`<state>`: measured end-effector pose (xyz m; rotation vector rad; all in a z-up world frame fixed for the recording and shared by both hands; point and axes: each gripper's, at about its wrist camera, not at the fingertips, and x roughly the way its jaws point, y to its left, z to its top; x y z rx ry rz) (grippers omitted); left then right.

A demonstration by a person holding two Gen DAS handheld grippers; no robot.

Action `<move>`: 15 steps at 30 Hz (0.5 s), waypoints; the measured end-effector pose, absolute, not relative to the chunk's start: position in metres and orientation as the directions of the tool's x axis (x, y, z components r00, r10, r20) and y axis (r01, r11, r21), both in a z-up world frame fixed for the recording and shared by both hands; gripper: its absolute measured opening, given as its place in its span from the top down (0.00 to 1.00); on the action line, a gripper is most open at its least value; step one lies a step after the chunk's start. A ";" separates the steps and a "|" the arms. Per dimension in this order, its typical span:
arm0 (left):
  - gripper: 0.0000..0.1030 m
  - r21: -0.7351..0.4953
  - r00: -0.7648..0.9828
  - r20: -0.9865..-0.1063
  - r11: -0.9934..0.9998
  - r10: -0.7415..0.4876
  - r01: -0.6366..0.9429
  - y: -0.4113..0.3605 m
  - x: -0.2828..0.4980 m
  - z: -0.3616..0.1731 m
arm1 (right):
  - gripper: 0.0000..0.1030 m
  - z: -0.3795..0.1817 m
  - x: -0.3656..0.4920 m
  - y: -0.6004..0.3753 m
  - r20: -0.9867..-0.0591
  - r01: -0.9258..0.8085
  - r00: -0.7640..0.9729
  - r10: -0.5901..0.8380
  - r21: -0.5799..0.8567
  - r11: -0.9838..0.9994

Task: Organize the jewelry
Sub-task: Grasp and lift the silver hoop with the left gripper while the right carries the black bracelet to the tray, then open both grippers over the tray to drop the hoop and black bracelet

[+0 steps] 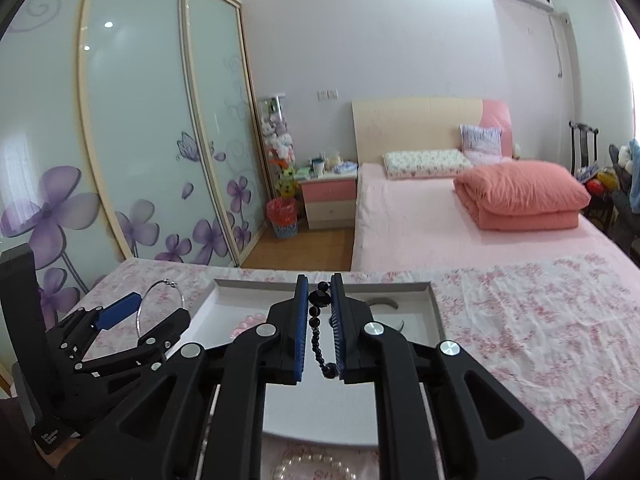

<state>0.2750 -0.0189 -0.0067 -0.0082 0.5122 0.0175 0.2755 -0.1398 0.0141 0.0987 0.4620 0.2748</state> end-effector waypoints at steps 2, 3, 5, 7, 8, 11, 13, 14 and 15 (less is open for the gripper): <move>0.33 -0.009 0.858 -0.513 1.000 0.013 -0.020 -0.019 0.289 -0.015 | 0.88 0.005 0.286 -0.139 -0.449 -0.235 0.847 0.283 0.162 0.958; 0.33 -0.012 0.852 -0.524 1.000 0.011 -0.020 -0.019 0.295 -0.019 | 0.88 0.001 0.292 -0.138 -0.461 -0.232 0.841 0.283 0.163 0.959; 0.33 -0.017 0.838 -0.545 1.000 0.005 -0.017 -0.019 0.307 -0.026 | 0.88 -0.005 0.301 -0.137 -0.477 -0.227 0.834 0.278 0.163 0.960; 0.33 -0.017 0.825 -0.565 1.000 0.001 -0.013 -0.019 0.316 -0.034 | 0.88 -0.010 0.309 -0.137 -0.494 -0.220 0.824 0.276 0.170 0.961; 0.33 -0.019 0.820 -0.573 1.000 -0.003 -0.010 -0.019 0.319 -0.038 | 0.88 -0.011 0.311 -0.137 -0.500 -0.214 0.822 0.274 0.174 0.961; 0.33 -0.027 0.803 -0.595 1.000 -0.016 -0.001 -0.023 0.328 -0.044 | 0.75 -0.015 0.317 -0.141 -0.516 -0.204 0.812 0.274 0.189 0.961; 0.32 -0.032 0.800 -0.600 0.999 -0.025 0.007 -0.023 0.331 -0.046 | 0.56 -0.016 0.313 -0.144 -0.510 -0.197 0.818 0.265 0.185 0.963; 0.30 -0.035 0.800 -0.599 0.999 -0.030 0.011 -0.023 0.332 -0.047 | 0.55 -0.016 0.312 -0.145 -0.508 -0.193 0.822 0.259 0.179 0.965; 0.29 -0.038 0.800 -0.598 0.999 -0.034 0.014 -0.022 0.332 -0.047 | 0.55 -0.017 0.310 -0.147 -0.509 -0.190 0.823 0.254 0.176 0.966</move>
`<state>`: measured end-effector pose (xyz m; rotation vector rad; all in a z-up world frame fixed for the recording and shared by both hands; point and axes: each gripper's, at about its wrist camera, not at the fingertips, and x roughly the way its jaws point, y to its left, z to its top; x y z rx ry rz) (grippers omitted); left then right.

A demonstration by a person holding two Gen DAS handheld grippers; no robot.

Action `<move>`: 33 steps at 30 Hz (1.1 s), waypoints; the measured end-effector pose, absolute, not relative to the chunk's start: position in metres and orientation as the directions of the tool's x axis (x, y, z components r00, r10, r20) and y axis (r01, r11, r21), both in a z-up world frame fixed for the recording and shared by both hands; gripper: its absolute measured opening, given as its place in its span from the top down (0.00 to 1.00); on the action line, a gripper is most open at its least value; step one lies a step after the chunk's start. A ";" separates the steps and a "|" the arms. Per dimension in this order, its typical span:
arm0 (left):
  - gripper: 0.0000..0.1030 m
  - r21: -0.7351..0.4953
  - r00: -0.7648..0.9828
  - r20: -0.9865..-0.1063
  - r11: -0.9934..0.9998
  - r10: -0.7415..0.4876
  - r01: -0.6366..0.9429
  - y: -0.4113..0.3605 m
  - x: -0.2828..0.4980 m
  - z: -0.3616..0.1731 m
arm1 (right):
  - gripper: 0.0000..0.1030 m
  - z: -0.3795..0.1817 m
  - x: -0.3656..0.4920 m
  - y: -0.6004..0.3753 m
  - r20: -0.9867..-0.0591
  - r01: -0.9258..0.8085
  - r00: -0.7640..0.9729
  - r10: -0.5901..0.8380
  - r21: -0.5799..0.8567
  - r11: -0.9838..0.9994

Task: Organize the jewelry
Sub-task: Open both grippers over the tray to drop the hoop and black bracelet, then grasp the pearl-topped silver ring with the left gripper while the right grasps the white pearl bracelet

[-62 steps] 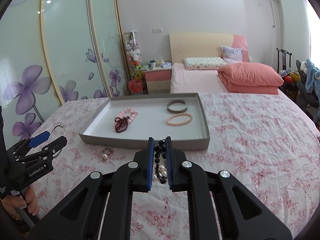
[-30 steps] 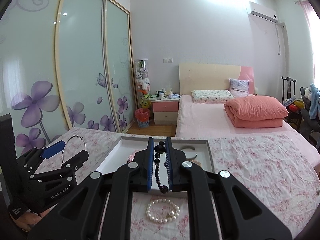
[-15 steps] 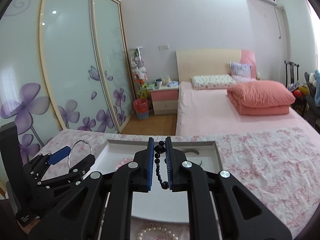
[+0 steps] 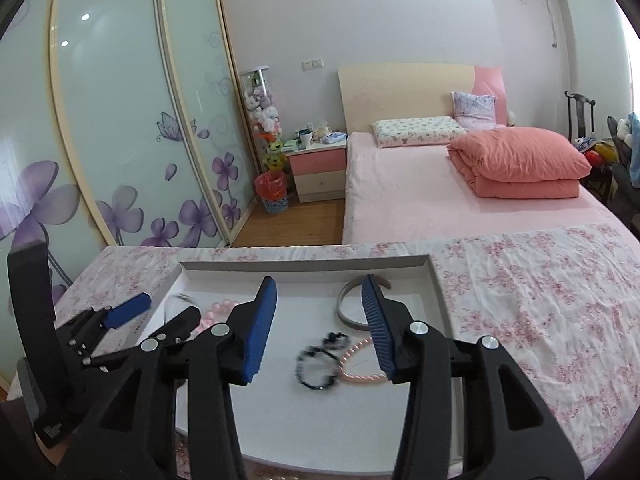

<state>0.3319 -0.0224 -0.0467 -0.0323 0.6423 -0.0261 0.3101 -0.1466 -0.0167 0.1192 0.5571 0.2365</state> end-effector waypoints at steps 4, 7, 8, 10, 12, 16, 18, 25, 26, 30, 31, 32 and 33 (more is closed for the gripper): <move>0.29 -0.061 0.804 -0.593 0.998 -0.046 0.013 -0.017 0.328 -0.042 | 0.56 -0.018 0.303 -0.158 -0.513 -0.173 0.823 0.246 0.187 0.967; 0.29 -0.069 0.812 -0.583 0.998 -0.036 -0.006 -0.007 0.318 -0.034 | 0.56 -0.019 0.298 -0.162 -0.517 -0.168 0.821 0.241 0.184 0.968; 0.29 -0.073 0.813 -0.581 0.997 -0.034 -0.011 -0.006 0.316 -0.032 | 0.55 -0.019 0.294 -0.163 -0.520 -0.169 0.820 0.241 0.183 0.969; 0.29 -0.077 0.816 -0.578 0.997 -0.029 -0.019 -0.001 0.308 -0.028 | 0.56 -0.020 0.289 -0.164 -0.524 -0.171 0.817 0.240 0.178 0.969; 0.29 -0.072 0.819 -0.573 0.997 -0.021 -0.024 0.003 0.295 -0.025 | 0.56 -0.021 0.282 -0.164 -0.530 -0.175 0.813 0.240 0.171 0.970; 0.28 -0.061 0.820 -0.572 0.998 -0.017 -0.021 0.009 0.271 -0.022 | 0.56 -0.029 0.264 -0.165 -0.558 -0.185 0.794 0.242 0.158 0.970; 0.28 -0.064 0.817 -0.577 0.998 -0.020 -0.021 0.013 0.256 -0.023 | 0.56 -0.033 0.258 -0.165 -0.576 -0.188 0.781 0.243 0.154 0.970; 0.26 -0.058 0.794 -0.606 0.998 -0.034 -0.002 0.022 0.215 -0.035 | 0.58 -0.057 0.230 -0.171 -0.643 -0.186 0.729 0.234 0.143 0.972; 0.26 -0.060 0.789 -0.612 0.998 -0.040 0.004 0.023 0.209 -0.037 | 0.58 -0.060 0.225 -0.172 -0.650 -0.187 0.723 0.236 0.146 0.972; 0.26 -0.060 0.771 -0.634 0.998 -0.061 0.029 0.018 0.195 -0.047 | 0.62 -0.070 0.214 -0.169 -0.673 -0.201 0.697 0.245 0.145 0.969; 0.26 -0.060 0.766 -0.640 0.998 -0.067 0.037 0.016 0.193 -0.050 | 0.63 -0.073 0.212 -0.167 -0.681 -0.206 0.689 0.247 0.143 0.968; 0.26 -0.059 0.760 -0.646 0.997 -0.074 0.047 0.013 0.190 -0.053 | 0.64 -0.075 0.210 -0.165 -0.687 -0.212 0.682 0.249 0.140 0.967; 0.26 -0.057 0.756 -0.650 0.997 -0.079 0.055 0.011 0.189 -0.055 | 0.65 -0.077 0.208 -0.162 -0.691 -0.216 0.679 0.249 0.136 0.967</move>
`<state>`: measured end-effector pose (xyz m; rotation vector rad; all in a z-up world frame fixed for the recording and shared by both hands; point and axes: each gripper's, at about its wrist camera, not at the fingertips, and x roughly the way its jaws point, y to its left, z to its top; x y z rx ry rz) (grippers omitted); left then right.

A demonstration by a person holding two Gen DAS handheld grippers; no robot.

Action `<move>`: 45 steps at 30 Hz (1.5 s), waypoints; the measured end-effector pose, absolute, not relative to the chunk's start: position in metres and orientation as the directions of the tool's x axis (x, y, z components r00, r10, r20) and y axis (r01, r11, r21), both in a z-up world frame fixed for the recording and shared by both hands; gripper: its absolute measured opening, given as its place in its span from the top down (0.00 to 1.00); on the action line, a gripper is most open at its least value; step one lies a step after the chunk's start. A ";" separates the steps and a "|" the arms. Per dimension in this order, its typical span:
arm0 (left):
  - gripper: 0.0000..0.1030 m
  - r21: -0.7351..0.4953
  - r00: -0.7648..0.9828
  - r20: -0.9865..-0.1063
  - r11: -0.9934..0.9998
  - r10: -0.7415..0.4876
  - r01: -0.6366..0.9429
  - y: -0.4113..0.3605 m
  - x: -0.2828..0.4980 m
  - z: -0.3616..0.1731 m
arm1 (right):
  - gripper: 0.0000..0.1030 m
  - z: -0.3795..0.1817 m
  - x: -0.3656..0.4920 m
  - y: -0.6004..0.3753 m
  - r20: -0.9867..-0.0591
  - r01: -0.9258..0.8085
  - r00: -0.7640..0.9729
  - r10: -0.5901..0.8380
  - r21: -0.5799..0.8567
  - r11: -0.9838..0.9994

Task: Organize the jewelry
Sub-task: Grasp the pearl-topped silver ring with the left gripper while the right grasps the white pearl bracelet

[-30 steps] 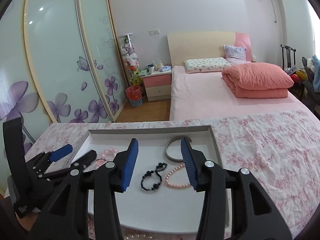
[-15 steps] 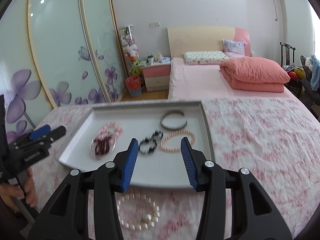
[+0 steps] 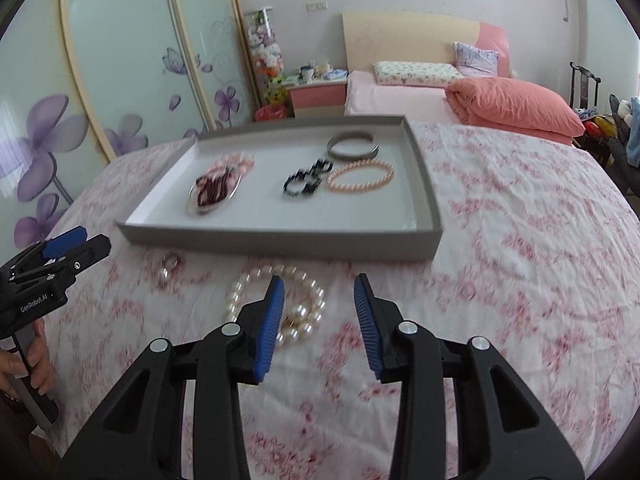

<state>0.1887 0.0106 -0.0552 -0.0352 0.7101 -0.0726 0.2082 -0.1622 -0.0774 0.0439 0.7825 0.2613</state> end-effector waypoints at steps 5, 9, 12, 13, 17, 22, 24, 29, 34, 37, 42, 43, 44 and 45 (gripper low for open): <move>0.26 -0.042 0.746 -0.660 0.996 -0.085 0.076 0.005 0.182 -0.066 | 0.69 -0.083 0.206 -0.144 -0.707 -0.257 0.662 0.248 0.097 0.962; 0.26 -0.040 0.739 -0.669 0.996 -0.085 0.078 0.005 0.181 -0.071 | 0.73 -0.088 0.210 -0.134 -0.723 -0.276 0.650 0.236 0.065 0.959; 0.26 -0.048 0.737 -0.671 0.996 -0.087 0.075 0.005 0.181 -0.072 | 0.74 -0.095 0.212 -0.131 -0.739 -0.272 0.637 0.216 0.047 0.961; 0.26 -0.050 0.736 -0.671 0.996 -0.088 0.074 0.005 0.180 -0.072 | 0.74 -0.096 0.212 -0.130 -0.740 -0.274 0.638 0.211 0.038 0.961; 0.26 -0.055 0.730 -0.677 0.996 -0.091 0.074 0.006 0.181 -0.074 | 0.77 -0.095 0.210 -0.129 -0.745 -0.286 0.632 0.213 0.031 0.958; 0.25 -0.065 0.728 -0.679 0.996 -0.093 0.067 0.008 0.183 -0.074 | 0.81 -0.099 0.211 -0.123 -0.762 -0.305 0.610 0.217 0.027 0.952; 0.24 -0.069 0.728 -0.679 0.996 -0.094 0.065 0.009 0.183 -0.074 | 0.81 -0.101 0.213 -0.123 -0.770 -0.294 0.603 0.211 0.031 0.955; 0.24 -0.073 0.722 -0.685 0.995 -0.096 0.064 0.009 0.185 -0.075 | 0.81 -0.101 0.213 -0.122 -0.770 -0.295 0.605 0.203 0.020 0.955; 0.24 -0.075 0.721 -0.687 0.995 -0.095 0.060 0.009 0.185 -0.076 | 0.84 -0.101 0.215 -0.119 -0.770 -0.297 0.607 0.195 0.008 0.955; 0.24 -0.072 0.720 -0.687 0.996 -0.094 0.062 0.009 0.185 -0.077 | 0.84 -0.101 0.216 -0.119 -0.770 -0.291 0.611 0.184 -0.002 0.957; 0.24 -0.059 0.697 -0.708 0.993 -0.115 0.103 -0.004 0.187 -0.080 | 0.84 -0.102 0.217 -0.130 -0.770 -0.241 0.616 0.166 0.016 0.970; 0.24 -0.057 0.688 -0.715 0.992 -0.121 0.115 -0.008 0.188 -0.080 | 0.84 -0.102 0.218 -0.132 -0.770 -0.232 0.617 0.165 0.022 0.972; 0.24 -0.057 0.683 -0.720 0.991 -0.126 0.123 -0.012 0.189 -0.081 | 0.84 -0.102 0.218 -0.134 -0.770 -0.228 0.616 0.167 0.029 0.973; 0.24 -0.055 0.675 -0.726 0.990 -0.129 0.130 -0.016 0.191 -0.082 | 0.84 -0.102 0.218 -0.136 -0.770 -0.227 0.615 0.170 0.034 0.973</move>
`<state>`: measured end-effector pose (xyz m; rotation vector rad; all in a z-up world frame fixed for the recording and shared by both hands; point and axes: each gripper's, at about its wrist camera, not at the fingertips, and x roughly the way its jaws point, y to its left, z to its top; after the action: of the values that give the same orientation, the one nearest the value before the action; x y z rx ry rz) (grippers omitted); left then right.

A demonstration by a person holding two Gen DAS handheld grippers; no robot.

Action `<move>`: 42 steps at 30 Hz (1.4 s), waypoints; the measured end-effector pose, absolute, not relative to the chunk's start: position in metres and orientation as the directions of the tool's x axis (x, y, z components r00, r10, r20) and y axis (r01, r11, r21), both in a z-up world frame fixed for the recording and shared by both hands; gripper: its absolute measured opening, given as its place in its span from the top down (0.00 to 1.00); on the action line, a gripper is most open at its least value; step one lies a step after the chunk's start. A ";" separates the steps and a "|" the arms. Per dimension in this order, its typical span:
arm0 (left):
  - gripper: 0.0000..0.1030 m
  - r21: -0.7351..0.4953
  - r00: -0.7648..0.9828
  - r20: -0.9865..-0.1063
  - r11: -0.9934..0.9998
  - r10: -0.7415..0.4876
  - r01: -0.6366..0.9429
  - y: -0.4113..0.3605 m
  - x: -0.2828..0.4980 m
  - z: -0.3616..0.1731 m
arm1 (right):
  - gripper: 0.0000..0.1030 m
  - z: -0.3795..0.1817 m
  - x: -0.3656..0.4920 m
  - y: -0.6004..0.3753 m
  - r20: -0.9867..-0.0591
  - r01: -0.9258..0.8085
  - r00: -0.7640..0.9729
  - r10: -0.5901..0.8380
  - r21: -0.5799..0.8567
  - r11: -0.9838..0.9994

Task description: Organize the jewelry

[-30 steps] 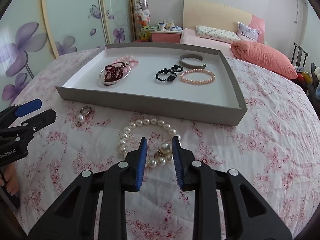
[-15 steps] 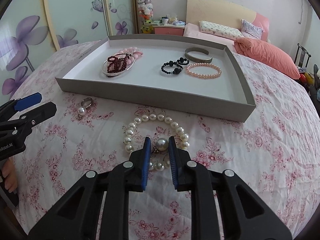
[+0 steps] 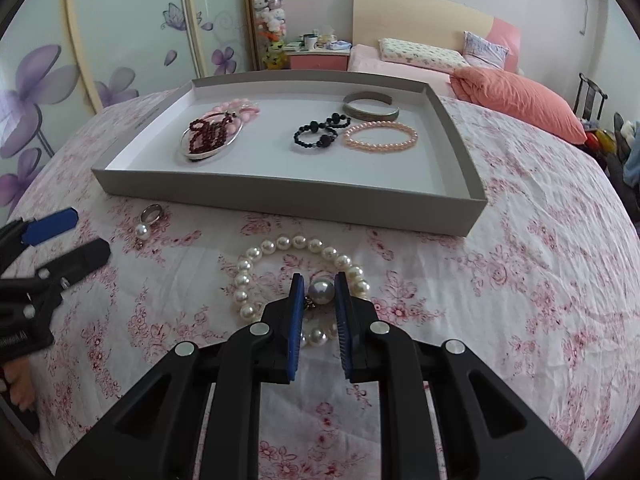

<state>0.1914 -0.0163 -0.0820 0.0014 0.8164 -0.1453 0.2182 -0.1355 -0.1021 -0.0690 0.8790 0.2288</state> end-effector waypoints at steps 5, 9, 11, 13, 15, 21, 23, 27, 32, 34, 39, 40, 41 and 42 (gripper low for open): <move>0.37 -0.026 0.634 -0.767 0.992 -0.101 0.127 -0.040 0.205 -0.089 | 0.84 -0.102 0.219 -0.137 -0.770 -0.227 0.614 0.176 0.042 0.973; 0.48 -0.031 0.599 -0.798 0.996 -0.073 0.079 -0.048 0.218 -0.098 | 0.84 -0.102 0.218 -0.137 -0.769 -0.227 0.612 0.182 0.050 0.973; 0.51 -0.024 0.600 -0.798 0.998 -0.058 0.064 -0.050 0.221 -0.098 | 0.84 -0.102 0.218 -0.138 -0.769 -0.227 0.611 0.185 0.054 0.972; 0.61 -0.020 0.603 -0.797 0.999 -0.042 0.044 -0.050 0.224 -0.097 | 0.84 -0.102 0.218 -0.138 -0.769 -0.227 0.610 0.188 0.057 0.972; 0.76 -0.005 0.607 -0.795 1.000 -0.022 0.030 -0.050 0.225 -0.097 | 0.84 -0.102 0.218 -0.139 -0.769 -0.227 0.610 0.191 0.061 0.972; 0.87 -0.005 0.611 -0.791 0.999 -0.026 0.037 -0.040 0.218 -0.097 | 0.84 -0.102 0.218 -0.139 -0.769 -0.227 0.609 0.194 0.065 0.972; 0.87 -0.008 0.612 -0.790 0.999 -0.031 0.041 -0.033 0.213 -0.097 | 0.84 -0.102 0.218 -0.139 -0.769 -0.227 0.609 0.193 0.064 0.972; 0.87 -0.008 0.612 -0.791 0.999 -0.030 0.039 -0.017 0.207 -0.096 | 0.84 -0.102 0.219 -0.139 -0.769 -0.227 0.609 0.193 0.064 0.972; 0.86 -0.009 0.621 -0.783 1.000 -0.015 0.013 -0.001 0.208 -0.096 | 0.84 -0.102 0.219 -0.139 -0.769 -0.227 0.609 0.193 0.064 0.972; 0.86 -0.019 0.621 -0.783 1.000 -0.022 0.011 0.001 0.208 -0.096 | 0.84 -0.102 0.219 -0.139 -0.770 -0.227 0.609 0.193 0.064 0.972; 0.86 -0.022 0.621 -0.783 1.000 -0.024 0.011 0.002 0.207 -0.096 | 0.84 -0.102 0.219 -0.139 -0.770 -0.227 0.609 0.193 0.065 0.972; 0.86 -0.020 0.621 -0.783 1.000 -0.022 0.011 0.001 0.207 -0.096 | 0.84 -0.102 0.219 -0.139 -0.770 -0.227 0.609 0.193 0.065 0.972; 0.86 -0.019 0.621 -0.783 1.000 -0.022 0.011 0.001 0.207 -0.096 | 0.84 -0.102 0.219 -0.139 -0.770 -0.227 0.609 0.193 0.064 0.972; 0.86 -0.019 0.621 -0.783 1.000 -0.022 0.011 0.002 0.207 -0.096 | 0.84 -0.102 0.219 -0.139 -0.770 -0.227 0.609 0.193 0.064 0.972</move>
<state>0.2074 0.0016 -0.0963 -0.0131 0.9003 -0.0190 0.2188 -0.1389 -0.1019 -0.0414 0.8837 0.2429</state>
